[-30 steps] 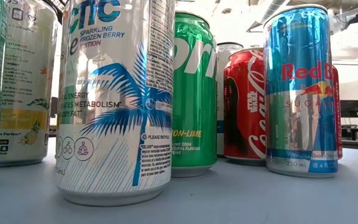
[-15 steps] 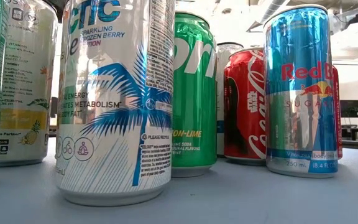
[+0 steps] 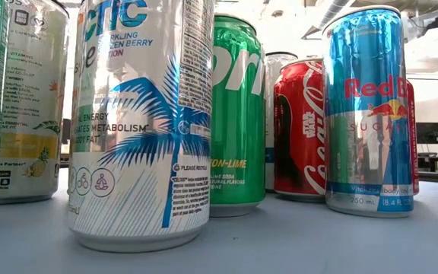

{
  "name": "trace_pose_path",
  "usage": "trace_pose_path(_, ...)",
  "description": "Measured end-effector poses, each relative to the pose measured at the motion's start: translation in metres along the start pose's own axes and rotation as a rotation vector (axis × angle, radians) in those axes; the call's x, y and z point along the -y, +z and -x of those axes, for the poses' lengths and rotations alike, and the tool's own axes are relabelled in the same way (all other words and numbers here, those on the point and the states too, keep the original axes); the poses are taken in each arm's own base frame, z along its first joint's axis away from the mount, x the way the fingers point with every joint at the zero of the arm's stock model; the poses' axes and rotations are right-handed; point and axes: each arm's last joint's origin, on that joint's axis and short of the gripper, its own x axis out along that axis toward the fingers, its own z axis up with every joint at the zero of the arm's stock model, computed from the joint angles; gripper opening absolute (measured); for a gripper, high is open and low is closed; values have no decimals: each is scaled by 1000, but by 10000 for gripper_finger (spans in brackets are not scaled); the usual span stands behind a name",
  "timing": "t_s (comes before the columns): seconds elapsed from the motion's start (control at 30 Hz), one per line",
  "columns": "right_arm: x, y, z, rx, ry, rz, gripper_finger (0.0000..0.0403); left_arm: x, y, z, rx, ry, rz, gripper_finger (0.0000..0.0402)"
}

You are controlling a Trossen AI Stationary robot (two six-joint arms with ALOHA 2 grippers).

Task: Place canned beverage on shelf
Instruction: Put the right white yellow soda can on the shelf aligned with the other white yellow soda can

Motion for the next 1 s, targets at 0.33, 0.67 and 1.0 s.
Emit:
trace_pose_path(0.33, -33, -6, 7, -13, 53, 70, 271, 57, -13, 45, 10, 23, 130, 330)
trace_pose_path(0.67, -25, -2, 5, 25, -5, 78, 271, 68, -21, -2, -150, -99, 151, 330)
trace_pose_path(1.0, -23, -1, 5, 28, -5, 65, 271, 113, -55, -85, -392, -236, -9, 330)
